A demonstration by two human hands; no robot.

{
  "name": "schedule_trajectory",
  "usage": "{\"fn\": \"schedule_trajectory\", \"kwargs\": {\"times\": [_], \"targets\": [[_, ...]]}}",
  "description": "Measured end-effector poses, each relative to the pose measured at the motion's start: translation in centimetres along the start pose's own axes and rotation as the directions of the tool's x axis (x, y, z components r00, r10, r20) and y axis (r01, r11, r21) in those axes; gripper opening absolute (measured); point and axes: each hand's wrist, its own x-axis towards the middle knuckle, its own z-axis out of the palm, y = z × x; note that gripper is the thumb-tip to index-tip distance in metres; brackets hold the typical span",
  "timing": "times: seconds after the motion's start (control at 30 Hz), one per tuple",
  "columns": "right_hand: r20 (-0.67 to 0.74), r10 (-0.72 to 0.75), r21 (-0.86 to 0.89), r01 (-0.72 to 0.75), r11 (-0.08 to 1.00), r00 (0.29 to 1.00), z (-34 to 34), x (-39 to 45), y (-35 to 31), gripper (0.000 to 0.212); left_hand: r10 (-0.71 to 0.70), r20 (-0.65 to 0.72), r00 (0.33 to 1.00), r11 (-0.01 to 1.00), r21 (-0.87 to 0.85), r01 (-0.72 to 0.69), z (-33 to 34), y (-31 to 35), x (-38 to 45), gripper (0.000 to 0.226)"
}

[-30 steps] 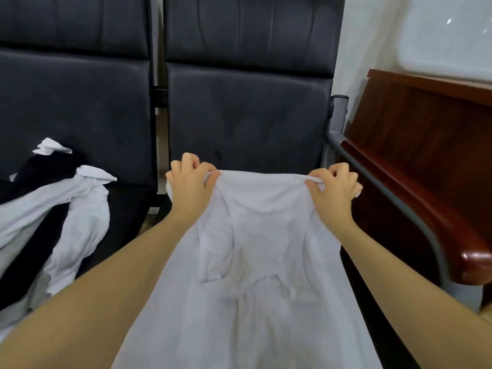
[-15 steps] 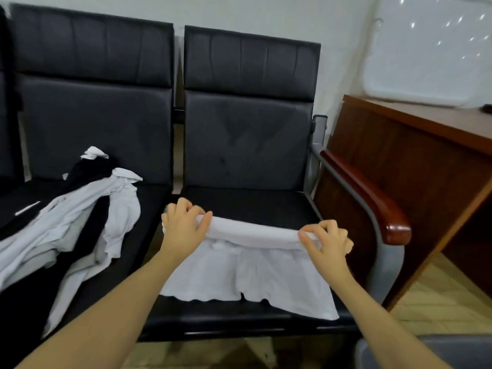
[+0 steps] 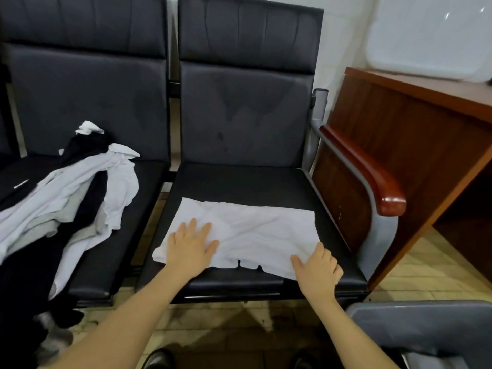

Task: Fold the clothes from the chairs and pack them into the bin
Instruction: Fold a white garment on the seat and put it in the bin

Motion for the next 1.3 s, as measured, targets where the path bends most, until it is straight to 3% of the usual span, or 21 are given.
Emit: {"fn": "schedule_trajectory", "kwargs": {"times": [0.1, 0.23, 0.43, 0.57, 0.63, 0.77, 0.93, 1.03, 1.1, 1.2, 1.3], "targets": [[0.006, 0.023, 0.096, -0.024, 0.995, 1.000, 0.0, 0.6, -0.5, 0.065, -0.053, 0.226, 0.973, 0.997, 0.065, 0.039, 0.8, 0.2, -0.5, 0.063], [-0.028, -0.007, 0.105, 0.009, 0.994, 1.000, 0.0, 1.2, -0.3, 0.048, -0.072, 0.213, 0.974, 0.994, 0.094, 0.053, 0.4, -0.1, -1.4, 0.068], [-0.098, -0.114, 0.252, 0.135, 0.958, 0.989, -0.1, 1.7, 1.8, 0.041, -0.106, 0.197, 0.975, 0.992, 0.091, 0.089, -0.5, -0.8, -1.7, 0.076], [-0.070, -0.143, 0.236, 0.155, 0.959, 0.987, -0.4, 1.6, 1.5, 0.040, -0.127, 0.120, 0.985, 0.988, 0.099, 0.116, -1.3, 0.0, -1.9, 0.072], [-0.089, -0.157, 0.177, 0.170, 0.969, 0.984, -0.7, 2.0, 1.3, 0.039, -0.128, 0.010, 0.992, 0.990, 0.069, 0.127, -1.7, 0.8, -1.4, 0.064], [-0.078, -0.168, 0.169, 0.179, 0.969, 0.983, -1.3, 5.1, 0.2, 0.037, 0.022, -0.244, 0.970, 1.000, -0.016, -0.027, -1.7, 1.5, 1.7, 0.038], [-0.021, -0.051, 0.060, 0.052, 0.997, 0.998, -0.2, 9.5, -2.1, 0.048, 0.111, -0.246, 0.963, 0.992, -0.032, -0.122, -0.8, 0.4, 7.5, 0.028], [0.030, 0.009, 0.039, -0.010, 0.999, 1.000, 0.9, 11.3, -3.4, 0.059, 0.081, -0.216, 0.973, 0.993, -0.067, -0.097, 0.6, -0.7, 9.6, 0.030], [0.054, 0.054, 0.077, -0.058, 0.995, 0.997, 1.6, 12.2, -3.9, 0.056, 0.014, -0.193, 0.981, 0.987, -0.157, -0.044, 1.3, -1.3, 10.5, 0.030], [-0.012, 0.024, 0.176, -0.022, 0.984, 1.000, 2.1, 12.9, -4.2, 0.031, -0.101, -0.120, 0.988, 0.946, -0.320, 0.058, 1.3, -1.9, 11.1, 0.020], [-0.072, -0.008, 0.537, 0.045, 0.842, 0.997, 1.9, 12.5, -4.1, 0.007, -0.099, -0.139, 0.985, 0.879, -0.477, 0.021, 1.0, -2.2, 10.6, 0.010]]}}
